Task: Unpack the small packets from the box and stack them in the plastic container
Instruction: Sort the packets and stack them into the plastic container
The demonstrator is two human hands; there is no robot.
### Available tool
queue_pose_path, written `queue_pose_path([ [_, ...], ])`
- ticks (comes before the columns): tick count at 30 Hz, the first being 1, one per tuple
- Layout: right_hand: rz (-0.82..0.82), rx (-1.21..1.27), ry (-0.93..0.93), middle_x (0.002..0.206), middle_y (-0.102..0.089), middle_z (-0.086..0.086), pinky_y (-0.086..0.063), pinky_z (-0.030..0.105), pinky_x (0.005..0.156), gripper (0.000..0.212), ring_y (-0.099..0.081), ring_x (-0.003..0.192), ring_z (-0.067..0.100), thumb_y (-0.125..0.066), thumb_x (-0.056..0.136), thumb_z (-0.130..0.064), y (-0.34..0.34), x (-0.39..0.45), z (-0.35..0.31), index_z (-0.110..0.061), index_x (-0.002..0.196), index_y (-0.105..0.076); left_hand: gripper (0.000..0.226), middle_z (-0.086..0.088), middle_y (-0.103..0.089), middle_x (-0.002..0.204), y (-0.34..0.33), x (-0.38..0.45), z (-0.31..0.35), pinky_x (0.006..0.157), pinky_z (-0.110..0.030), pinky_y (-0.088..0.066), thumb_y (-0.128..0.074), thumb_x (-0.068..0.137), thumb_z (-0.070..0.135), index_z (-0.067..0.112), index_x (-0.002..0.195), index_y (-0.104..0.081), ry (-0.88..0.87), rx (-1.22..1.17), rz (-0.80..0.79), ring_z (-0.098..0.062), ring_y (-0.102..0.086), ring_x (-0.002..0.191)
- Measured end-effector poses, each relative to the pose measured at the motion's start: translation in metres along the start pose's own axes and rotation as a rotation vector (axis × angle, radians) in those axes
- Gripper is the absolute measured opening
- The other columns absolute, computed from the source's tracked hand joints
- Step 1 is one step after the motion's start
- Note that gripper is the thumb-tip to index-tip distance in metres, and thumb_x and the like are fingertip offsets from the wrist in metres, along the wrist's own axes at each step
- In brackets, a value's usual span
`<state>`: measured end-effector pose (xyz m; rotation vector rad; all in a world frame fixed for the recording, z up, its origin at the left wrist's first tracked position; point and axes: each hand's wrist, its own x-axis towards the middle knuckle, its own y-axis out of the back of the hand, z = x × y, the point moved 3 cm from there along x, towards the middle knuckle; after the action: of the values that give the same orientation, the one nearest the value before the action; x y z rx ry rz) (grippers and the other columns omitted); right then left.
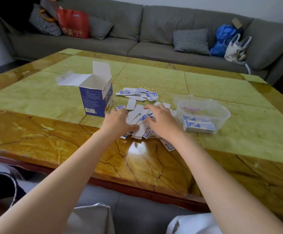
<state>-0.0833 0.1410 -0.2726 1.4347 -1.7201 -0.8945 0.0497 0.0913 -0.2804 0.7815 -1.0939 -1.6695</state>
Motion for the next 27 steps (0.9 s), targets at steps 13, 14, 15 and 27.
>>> queue_pose_path([
  [13,0.225,0.252,-0.104,0.089,-0.054,0.000,-0.037,0.018,0.064,0.025,-0.050,0.079,0.013,-0.063,0.082,-0.001,0.011,0.009,0.001,-0.014,0.103,-0.062,0.024,-0.001,-0.063,0.079,0.019,-0.010,0.012,0.052,-0.023,-0.039,-0.052,0.091,0.025,0.012,0.101,-0.070,-0.114,0.009,0.053,-0.018,-0.056,0.065],
  [14,0.266,0.289,-0.106,0.088,-0.055,-0.001,-0.037,0.017,0.062,0.025,-0.050,0.078,0.012,-0.065,0.082,-0.001,0.017,0.008,0.002,-0.013,0.104,-0.063,0.024,0.000,-0.059,0.078,0.021,-0.010,0.011,0.051,-0.022,-0.036,-0.051,0.092,0.021,0.012,0.104,-0.069,-0.097,-0.012,0.086,-0.016,-0.053,0.062],
  [15,0.307,0.324,-0.110,0.088,-0.056,-0.002,-0.038,0.016,0.061,0.025,-0.051,0.077,0.011,-0.066,0.081,-0.002,0.022,0.007,0.002,-0.013,0.103,-0.063,0.024,0.000,-0.056,0.077,0.023,-0.010,0.009,0.052,-0.022,-0.035,-0.051,0.092,0.019,0.011,0.106,-0.069,-0.078,-0.046,0.116,-0.016,-0.051,0.063],
  [27,0.330,0.000,-0.038,0.102,-0.070,0.009,-0.051,0.032,0.080,0.021,-0.064,0.088,0.024,-0.054,0.090,-0.007,0.030,-0.008,0.007,-0.013,0.109,-0.062,0.039,-0.002,-0.060,0.094,0.025,-0.008,0.003,0.053,-0.020,-0.038,-0.067,0.083,0.018,0.009,0.121,-0.061,0.073,-0.523,0.049,-0.014,-0.054,0.072],
])
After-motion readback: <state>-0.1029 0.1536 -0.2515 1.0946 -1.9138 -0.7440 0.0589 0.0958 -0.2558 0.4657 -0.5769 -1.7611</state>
